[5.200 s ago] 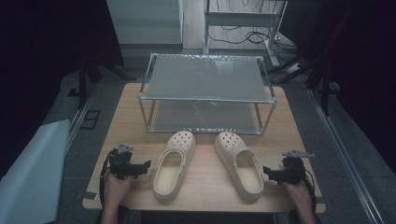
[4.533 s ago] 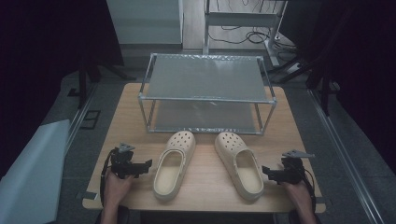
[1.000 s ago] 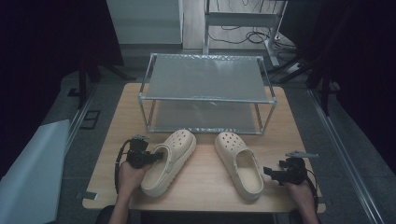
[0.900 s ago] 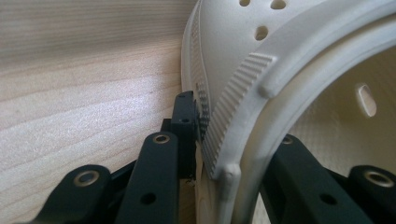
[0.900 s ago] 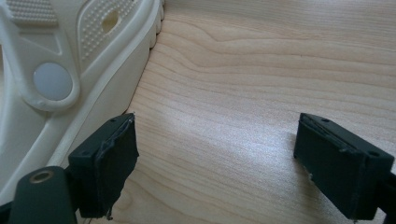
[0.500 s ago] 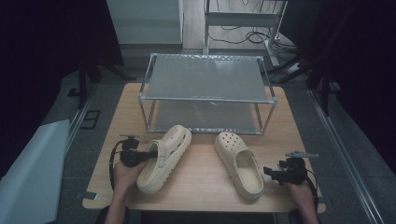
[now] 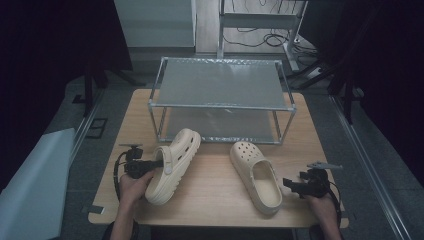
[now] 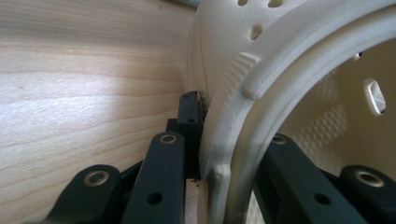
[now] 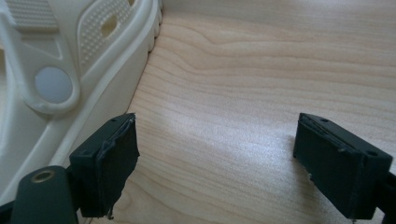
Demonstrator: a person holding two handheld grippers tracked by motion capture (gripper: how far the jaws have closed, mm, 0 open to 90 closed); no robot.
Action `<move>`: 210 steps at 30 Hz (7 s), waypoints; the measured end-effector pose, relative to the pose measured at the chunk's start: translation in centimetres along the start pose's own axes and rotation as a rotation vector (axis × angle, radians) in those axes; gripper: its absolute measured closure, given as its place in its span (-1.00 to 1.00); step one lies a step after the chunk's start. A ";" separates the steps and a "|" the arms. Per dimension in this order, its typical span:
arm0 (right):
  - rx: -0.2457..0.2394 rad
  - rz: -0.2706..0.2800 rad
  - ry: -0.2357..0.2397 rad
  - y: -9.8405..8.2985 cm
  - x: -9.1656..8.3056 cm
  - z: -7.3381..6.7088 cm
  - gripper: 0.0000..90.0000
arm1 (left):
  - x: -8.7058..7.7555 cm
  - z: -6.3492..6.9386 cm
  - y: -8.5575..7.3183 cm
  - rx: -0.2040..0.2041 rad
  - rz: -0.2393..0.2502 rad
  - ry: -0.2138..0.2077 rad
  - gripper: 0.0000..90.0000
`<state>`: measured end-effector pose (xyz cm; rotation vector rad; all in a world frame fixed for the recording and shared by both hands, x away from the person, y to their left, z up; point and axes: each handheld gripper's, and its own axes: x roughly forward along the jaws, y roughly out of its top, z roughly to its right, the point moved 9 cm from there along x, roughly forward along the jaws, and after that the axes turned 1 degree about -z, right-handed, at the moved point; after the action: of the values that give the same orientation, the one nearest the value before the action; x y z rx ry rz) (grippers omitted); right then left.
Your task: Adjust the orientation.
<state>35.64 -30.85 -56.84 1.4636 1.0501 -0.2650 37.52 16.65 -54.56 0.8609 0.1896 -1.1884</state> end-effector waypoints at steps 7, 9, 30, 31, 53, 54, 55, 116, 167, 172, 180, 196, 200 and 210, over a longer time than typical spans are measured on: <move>-0.007 0.013 -0.011 0.2 -0.1 0.1 -0.70 | -0.2 1.3 0.4 0.015 0.007 -0.041 0.72; -0.014 0.015 -0.021 0.2 -0.1 0.1 -0.70 | -0.3 1.5 0.5 0.017 0.009 -0.050 0.72; -0.039 0.021 -0.087 0.3 -0.2 0.7 -1.00 | -1.0 5.1 1.7 0.031 -0.009 -0.129 0.72; -0.036 0.023 -0.086 0.3 -0.2 0.7 -1.00 | -1.1 5.3 1.8 0.030 -0.010 -0.128 0.72; -0.007 0.042 -0.087 0.4 -0.5 0.9 -0.94 | -2.8 9.5 5.5 0.016 0.034 -0.198 0.72; -0.007 0.042 -0.087 0.4 -0.5 1.0 -0.93 | -2.9 9.7 5.7 0.019 0.036 -0.198 0.72; -0.004 0.041 -0.087 0.4 -0.4 0.9 -0.93 | -2.9 9.9 6.0 0.022 0.038 -0.198 0.72; 0.014 0.045 -0.078 0.5 -0.4 1.0 -0.93 | 0.5 12.7 20.2 -0.127 0.175 -0.128 0.71; 0.021 0.029 -0.072 0.3 -0.5 1.5 -0.87 | 4.2 8.9 27.9 -0.232 0.340 0.186 0.54; 0.021 0.032 -0.073 0.3 -0.5 1.5 -0.86 | 4.8 9.5 28.0 -0.233 0.345 0.172 0.33; 0.021 0.033 -0.072 0.3 -0.5 1.5 -0.86 | 5.5 9.9 28.1 -0.206 0.332 0.203 0.14; 0.022 0.030 -0.068 0.2 -0.5 1.4 -0.84 | 6.8 10.9 28.0 -0.141 0.298 0.165 -0.46; 0.019 0.030 -0.068 0.2 -0.5 1.4 -0.84 | 6.5 11.0 28.0 -0.132 0.307 0.130 -0.47; 0.014 0.031 -0.068 0.3 -0.5 1.3 -0.84 | 5.5 11.6 27.3 -0.026 0.273 0.083 -0.68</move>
<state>36.11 -32.21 -56.59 1.4726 0.9719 -0.2985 59.94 7.71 -36.47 0.8832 0.1493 -0.8943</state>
